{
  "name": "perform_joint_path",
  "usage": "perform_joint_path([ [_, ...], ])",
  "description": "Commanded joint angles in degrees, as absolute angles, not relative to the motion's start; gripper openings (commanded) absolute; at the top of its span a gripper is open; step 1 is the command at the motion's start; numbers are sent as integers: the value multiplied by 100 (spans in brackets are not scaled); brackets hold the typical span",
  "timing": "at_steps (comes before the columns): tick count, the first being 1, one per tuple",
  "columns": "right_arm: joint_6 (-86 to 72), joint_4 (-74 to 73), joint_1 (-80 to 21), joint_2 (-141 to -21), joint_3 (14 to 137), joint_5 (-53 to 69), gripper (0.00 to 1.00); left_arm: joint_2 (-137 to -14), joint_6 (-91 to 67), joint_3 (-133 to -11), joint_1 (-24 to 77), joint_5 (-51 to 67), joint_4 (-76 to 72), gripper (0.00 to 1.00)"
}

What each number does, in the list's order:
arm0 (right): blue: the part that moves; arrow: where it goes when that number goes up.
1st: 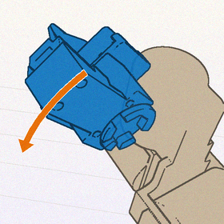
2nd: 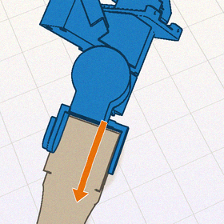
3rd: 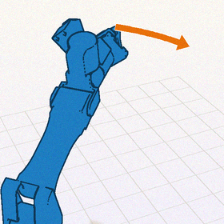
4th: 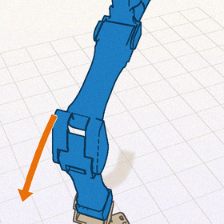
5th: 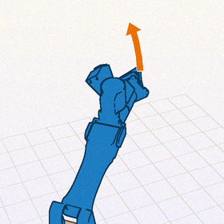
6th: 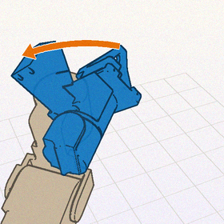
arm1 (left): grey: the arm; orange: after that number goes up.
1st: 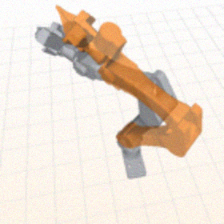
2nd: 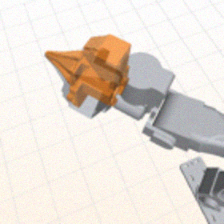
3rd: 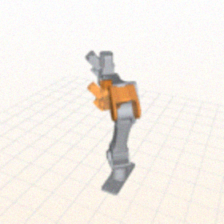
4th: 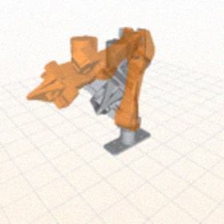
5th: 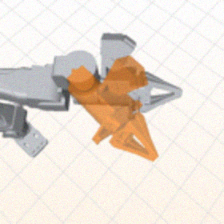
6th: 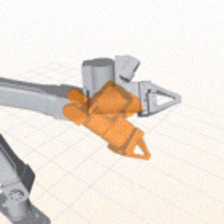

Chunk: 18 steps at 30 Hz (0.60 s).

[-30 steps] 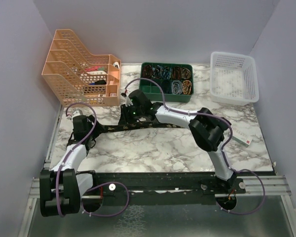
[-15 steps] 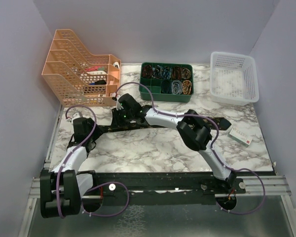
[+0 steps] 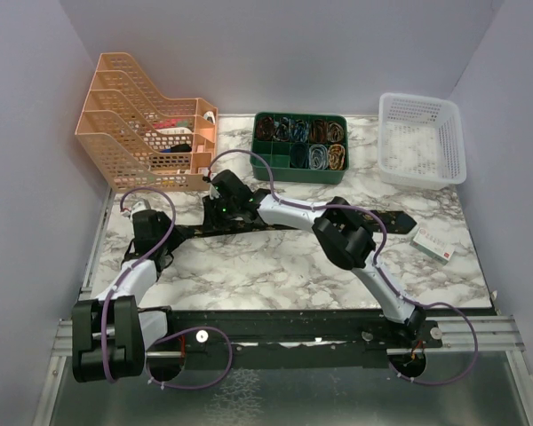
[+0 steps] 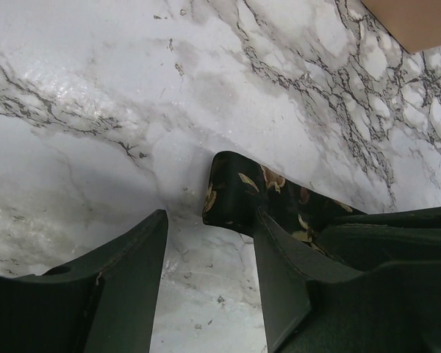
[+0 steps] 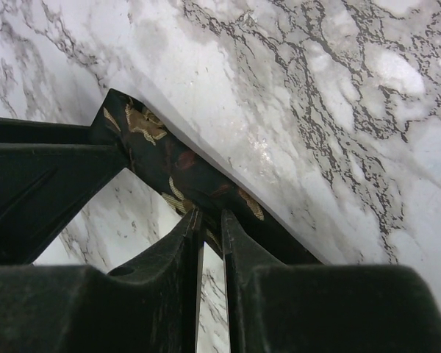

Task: Roll the ties
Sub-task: Roll the tie at the center of the board.

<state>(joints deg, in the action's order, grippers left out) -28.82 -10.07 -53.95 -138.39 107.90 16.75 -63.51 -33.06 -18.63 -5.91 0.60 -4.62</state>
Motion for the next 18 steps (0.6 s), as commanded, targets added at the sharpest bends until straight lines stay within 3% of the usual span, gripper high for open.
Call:
perform_joint_path([
  [1,-2800,-1314,-5427,-14079,10872,1453,21,-6445,-3039,-1978,-624,164,-653,50],
  [14,-2770,-1371,-5432,-14111,10854,1352,21,-6691,-2751,-2143,-624,498,-795,34],
  [18,-2767,-1379,-5430,-14091,10863,1361,21,-6571,-2793,-2300,-624,384,-561,61],
])
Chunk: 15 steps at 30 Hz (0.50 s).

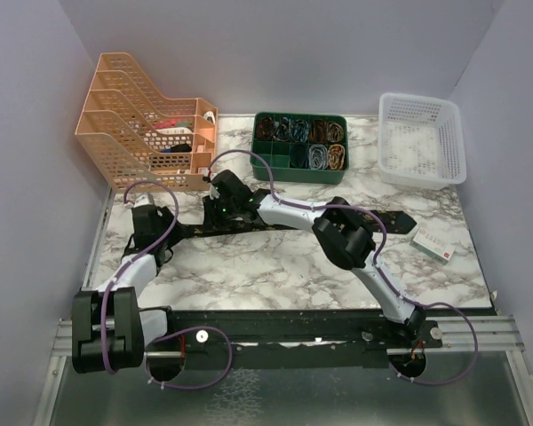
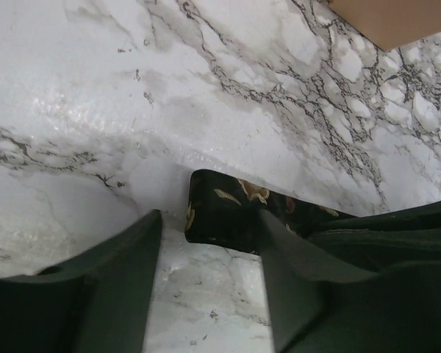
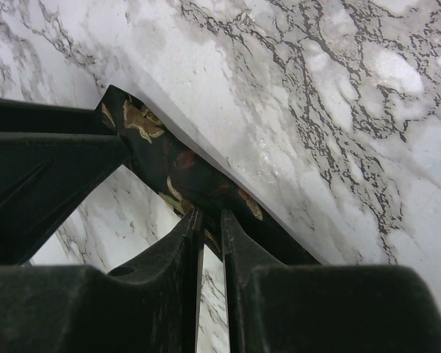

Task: Roll the ties
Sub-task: Roll the tie at the center of the board.

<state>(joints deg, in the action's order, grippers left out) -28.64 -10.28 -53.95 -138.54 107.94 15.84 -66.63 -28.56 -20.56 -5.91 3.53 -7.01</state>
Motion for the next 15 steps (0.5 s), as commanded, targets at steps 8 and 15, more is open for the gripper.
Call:
perform_joint_path([
  [8,-2725,-1082,-5431,-13881,10614,1541,18,-6732,-3032,-2453,-618,171,-408,64],
  [15,-2733,-1084,-5428,-13788,10579,1552,18,-7039,-3072,-2495,-624,345,-377,41],
])
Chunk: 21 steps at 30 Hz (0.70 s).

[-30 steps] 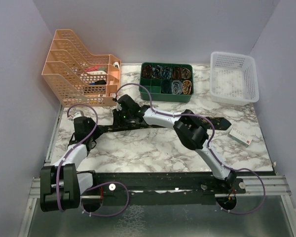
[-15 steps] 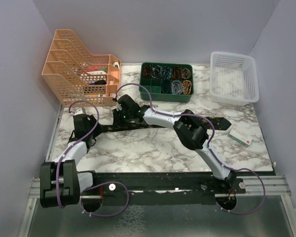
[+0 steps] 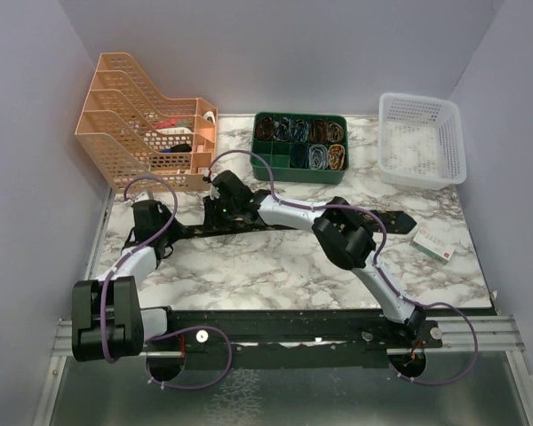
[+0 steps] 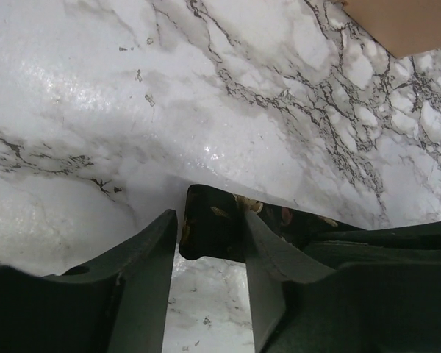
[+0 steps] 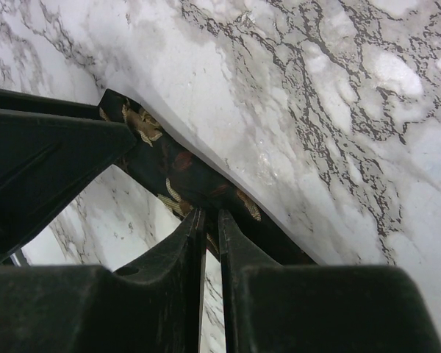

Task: Roll the ties
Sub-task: Roll the tie at the center of the board.

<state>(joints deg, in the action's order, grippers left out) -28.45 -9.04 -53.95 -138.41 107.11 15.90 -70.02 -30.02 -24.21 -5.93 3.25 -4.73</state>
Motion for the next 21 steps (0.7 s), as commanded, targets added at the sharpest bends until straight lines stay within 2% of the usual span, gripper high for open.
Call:
perform_joint_path([
  [1,-2734,-1089,-5431,-13769,10581,1565,18,-7027,-3068,-2474,-624,357,-397,39],
  [5,-2708,-1101,-5431,-13595,10552,1584,18,-7024,-3013,-2428,-623,327,-397,33],
  [8,-2720,-990,-5427,-13384,10460,1570,21,-6987,-2932,-2415,-624,319,-398,19],
  [13,-2757,-1059,-5429,-13405,10701,1610,24,-6868,-2860,-2286,-624,398,-598,18],
  [21,-2885,-1142,-5427,-13716,10912,1534,24,-6612,-2682,-2097,-624,694,-947,10],
])
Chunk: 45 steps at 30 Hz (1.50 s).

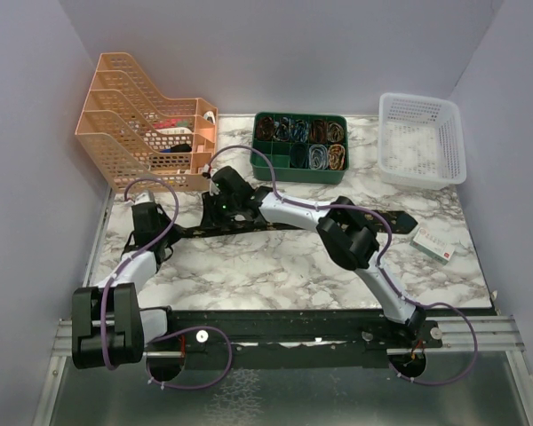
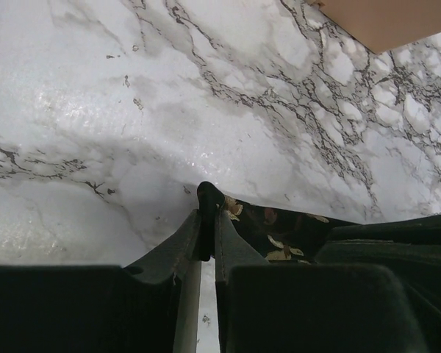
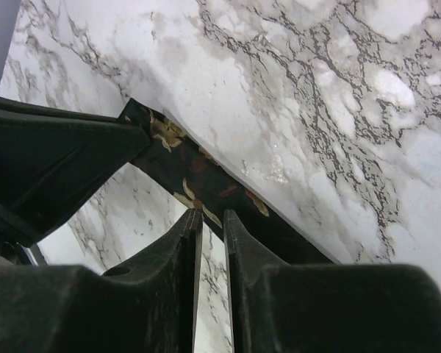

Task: Roll the ties
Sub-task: Roll the tie at the center of the board.

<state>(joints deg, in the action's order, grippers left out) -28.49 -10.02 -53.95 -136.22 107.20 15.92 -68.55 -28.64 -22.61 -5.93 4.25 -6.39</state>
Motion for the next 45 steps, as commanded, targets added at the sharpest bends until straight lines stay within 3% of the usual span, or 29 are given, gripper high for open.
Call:
perform_joint_path([
  [1,-2879,-1221,-5429,-13750,10943,1476,24,-6549,-2661,-2070,-624,689,-969,10],
  [19,-2952,-1524,-5484,-13916,10786,1026,22,-6234,-2317,-2088,-327,547,-1006,1],
  [45,-3502,-955,-5462,-13393,10833,1501,19,-5843,-2127,-2195,251,-203,-677,0],
])
